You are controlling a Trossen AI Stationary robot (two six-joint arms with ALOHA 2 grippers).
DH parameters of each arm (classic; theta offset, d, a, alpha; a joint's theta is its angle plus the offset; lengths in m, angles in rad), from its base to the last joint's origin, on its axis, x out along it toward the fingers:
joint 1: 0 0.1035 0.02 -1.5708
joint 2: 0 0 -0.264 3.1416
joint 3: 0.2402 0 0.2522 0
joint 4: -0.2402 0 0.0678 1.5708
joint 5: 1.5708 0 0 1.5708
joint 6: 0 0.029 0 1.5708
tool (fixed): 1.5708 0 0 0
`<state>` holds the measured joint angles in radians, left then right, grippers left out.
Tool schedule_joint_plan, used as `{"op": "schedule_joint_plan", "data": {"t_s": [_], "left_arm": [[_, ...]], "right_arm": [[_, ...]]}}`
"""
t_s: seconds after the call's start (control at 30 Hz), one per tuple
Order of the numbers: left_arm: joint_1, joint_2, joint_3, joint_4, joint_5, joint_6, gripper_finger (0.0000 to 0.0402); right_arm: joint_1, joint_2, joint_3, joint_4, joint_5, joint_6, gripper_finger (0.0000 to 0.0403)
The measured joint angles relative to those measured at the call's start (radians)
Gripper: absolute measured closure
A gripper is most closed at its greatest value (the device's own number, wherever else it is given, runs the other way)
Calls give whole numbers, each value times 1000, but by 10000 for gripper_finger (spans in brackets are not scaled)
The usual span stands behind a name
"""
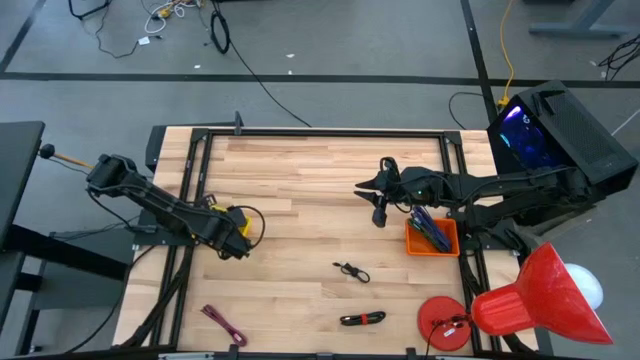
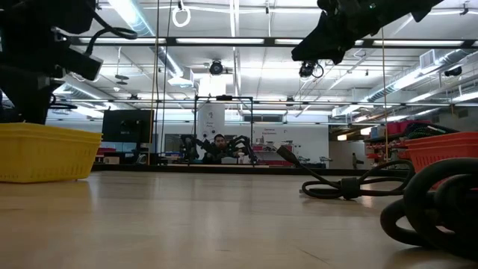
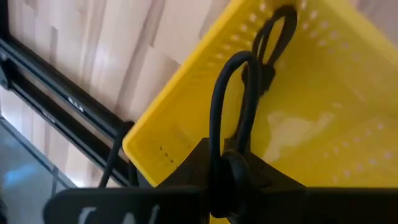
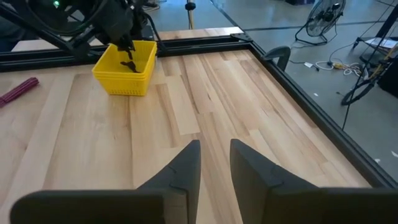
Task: Pick & Place USB Port
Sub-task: Put the black charger cable into the yellow basket, then put the black charger cable into the orange basket
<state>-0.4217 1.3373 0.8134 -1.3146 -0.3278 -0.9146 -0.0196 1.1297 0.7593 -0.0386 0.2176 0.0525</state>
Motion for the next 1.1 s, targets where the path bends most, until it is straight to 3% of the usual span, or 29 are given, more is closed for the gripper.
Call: {"op": "schedule_joint_plan", "data": {"t_s": [0.4,0.8,0.9,1.1], "left_arm": [[35,0,-34,14,-9,1,242],[37,-79,33,18,-17,1,196],[26,-100,51,18,46,8,199],[-45,-103,66,45,290,21,204]], "right_arm": [[0,0,0,-1,0,1,316],[0,0,0,-8,0,-7,316],[0,0,0,-14,-1,-8,316],[0,0,0,-25,0,-8,316]]}}
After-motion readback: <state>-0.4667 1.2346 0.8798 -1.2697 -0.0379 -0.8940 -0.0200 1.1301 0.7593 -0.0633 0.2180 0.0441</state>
